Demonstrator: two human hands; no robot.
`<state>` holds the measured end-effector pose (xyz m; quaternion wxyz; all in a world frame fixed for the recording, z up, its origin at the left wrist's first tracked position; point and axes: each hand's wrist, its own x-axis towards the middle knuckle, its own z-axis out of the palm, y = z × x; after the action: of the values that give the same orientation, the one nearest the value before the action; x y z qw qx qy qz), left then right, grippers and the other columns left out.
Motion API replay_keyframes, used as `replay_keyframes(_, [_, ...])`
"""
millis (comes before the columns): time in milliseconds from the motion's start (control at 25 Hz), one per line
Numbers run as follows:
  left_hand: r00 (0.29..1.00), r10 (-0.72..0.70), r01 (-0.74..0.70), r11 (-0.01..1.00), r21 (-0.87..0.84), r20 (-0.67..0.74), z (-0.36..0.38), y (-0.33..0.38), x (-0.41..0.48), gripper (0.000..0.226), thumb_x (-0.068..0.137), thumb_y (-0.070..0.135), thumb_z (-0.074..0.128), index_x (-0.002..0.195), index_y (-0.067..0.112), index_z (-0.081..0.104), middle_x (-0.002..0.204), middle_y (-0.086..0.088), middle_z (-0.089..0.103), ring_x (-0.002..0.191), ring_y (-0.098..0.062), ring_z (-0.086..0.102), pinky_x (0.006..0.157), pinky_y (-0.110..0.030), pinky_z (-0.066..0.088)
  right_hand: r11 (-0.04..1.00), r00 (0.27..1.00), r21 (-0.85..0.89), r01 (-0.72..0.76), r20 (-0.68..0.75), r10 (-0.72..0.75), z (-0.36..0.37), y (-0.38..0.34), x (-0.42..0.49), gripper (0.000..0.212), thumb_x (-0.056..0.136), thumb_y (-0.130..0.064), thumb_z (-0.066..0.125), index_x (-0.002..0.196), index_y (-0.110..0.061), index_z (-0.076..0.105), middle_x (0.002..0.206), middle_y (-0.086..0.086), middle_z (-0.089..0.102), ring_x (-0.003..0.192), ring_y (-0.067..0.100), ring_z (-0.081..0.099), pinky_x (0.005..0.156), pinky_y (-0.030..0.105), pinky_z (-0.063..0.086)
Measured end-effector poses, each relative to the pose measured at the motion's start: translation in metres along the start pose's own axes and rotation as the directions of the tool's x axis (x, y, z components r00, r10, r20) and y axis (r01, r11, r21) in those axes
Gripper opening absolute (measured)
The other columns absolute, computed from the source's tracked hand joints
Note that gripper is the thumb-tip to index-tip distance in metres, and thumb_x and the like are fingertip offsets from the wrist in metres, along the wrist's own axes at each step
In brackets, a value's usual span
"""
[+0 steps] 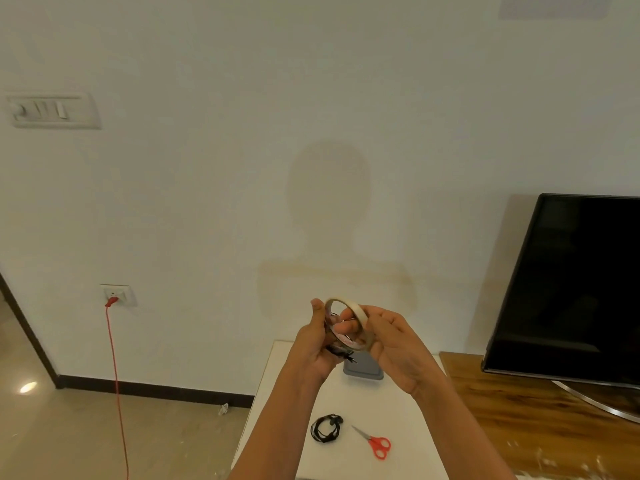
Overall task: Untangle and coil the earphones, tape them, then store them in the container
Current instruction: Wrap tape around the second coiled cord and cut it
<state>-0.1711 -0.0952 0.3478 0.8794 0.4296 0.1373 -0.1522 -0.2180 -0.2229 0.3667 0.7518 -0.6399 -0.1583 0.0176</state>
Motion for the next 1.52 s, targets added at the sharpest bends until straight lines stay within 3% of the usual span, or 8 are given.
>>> replay_keyframes(240, [0.995,-0.102,0.1,0.983,-0.156,-0.004,0.01,0.001,-0.014,0.06,0.092,0.054,0.045,0.06,0.005,0.058,0.066,-0.016,0.062,0.072,-0.031,0.056,0.067,-0.043,0.046,0.996,0.999,-0.081,0.023,-0.032,-0.026,0.001,0.0,0.0,0.042,0.101,-0.007,0.031,0.092,-0.011,0.072,0.075,0.009,0.067,0.084,0.023,0.064,0.092,0.034,0.048])
replay_keyframes(440, [0.992,-0.125,0.121,0.975,-0.187,-0.007,0.01,-0.004,-0.013,0.052,0.092,0.051,0.048,0.077,0.002,0.059,0.072,-0.019,0.065,0.075,-0.033,0.059,0.069,-0.046,0.045,0.991,0.994,-0.102,0.091,-0.053,-0.097,0.01,0.004,-0.004,0.038,0.1,-0.002,0.03,0.089,-0.001,0.067,0.068,0.008,0.063,0.076,0.022,0.063,0.092,0.036,0.052])
replay_keyframes(600, [0.991,0.127,-0.132,0.966,0.223,0.04,-0.01,-0.004,-0.012,0.037,0.097,0.031,0.048,0.083,0.0,0.063,0.077,-0.032,0.061,0.056,-0.017,0.052,0.063,-0.033,0.046,0.997,0.994,-0.076,-0.002,-0.112,-0.007,0.008,-0.005,-0.007,0.039,0.098,-0.005,0.033,0.075,-0.008,0.065,0.056,0.004,0.051,0.062,0.019,0.054,0.078,0.038,0.047])
replay_keyframes(760, [0.882,0.398,-0.471,0.71,0.524,0.254,-0.018,0.006,-0.016,0.032,0.099,0.034,0.045,0.083,0.01,0.06,0.053,0.011,0.05,0.059,-0.011,0.04,0.062,-0.026,0.039,0.942,0.968,-0.238,-0.236,-0.144,0.206,0.002,-0.015,-0.002,0.034,0.095,-0.014,0.037,0.072,-0.01,0.062,0.051,-0.001,0.048,0.052,0.012,0.049,0.072,0.034,0.044])
replay_keyframes(920, [0.825,0.434,-0.563,0.568,0.601,0.362,-0.015,0.009,-0.016,0.034,0.088,0.047,0.052,0.085,0.013,0.056,0.068,0.005,0.046,0.064,-0.011,0.041,0.065,-0.026,0.039,0.922,0.934,-0.217,-0.321,-0.231,0.271,0.004,-0.01,0.005,0.034,0.092,-0.018,0.038,0.067,-0.011,0.06,0.049,0.0,0.048,0.049,0.01,0.05,0.075,0.035,0.047])
replay_keyframes(1040, [0.823,0.454,-0.565,0.583,0.584,0.343,-0.015,0.005,-0.015,0.031,0.09,0.045,0.05,0.081,0.016,0.056,0.068,0.006,0.048,0.065,-0.012,0.042,0.063,-0.026,0.039,0.949,0.949,-0.131,-0.288,-0.175,0.263,0.002,-0.008,0.005,0.036,0.095,-0.014,0.037,0.068,-0.009,0.06,0.051,0.003,0.051,0.055,0.015,0.056,0.079,0.038,0.048])
replay_keyframes(1320, [0.92,0.379,-0.385,0.828,0.409,0.099,-0.004,0.004,-0.01,0.042,0.095,0.046,0.044,0.082,0.008,0.057,0.059,0.005,0.059,0.053,-0.013,0.049,0.055,-0.025,0.041,0.992,0.99,0.022,-0.123,-0.07,0.124,0.002,-0.007,0.004,0.036,0.099,-0.006,0.03,0.077,-0.003,0.058,0.057,0.006,0.052,0.064,0.016,0.06,0.07,0.024,0.052])
replay_keyframes(1520, [0.954,0.298,-0.293,0.889,0.352,0.042,-0.008,0.0,-0.005,0.045,0.092,0.049,0.048,0.076,0.008,0.057,0.078,-0.01,0.066,0.064,-0.023,0.055,0.063,-0.033,0.044,0.99,0.988,0.055,-0.132,-0.069,0.136,0.001,-0.003,0.006,0.037,0.1,-0.008,0.031,0.078,-0.004,0.06,0.057,0.006,0.05,0.064,0.017,0.058,0.071,0.027,0.052])
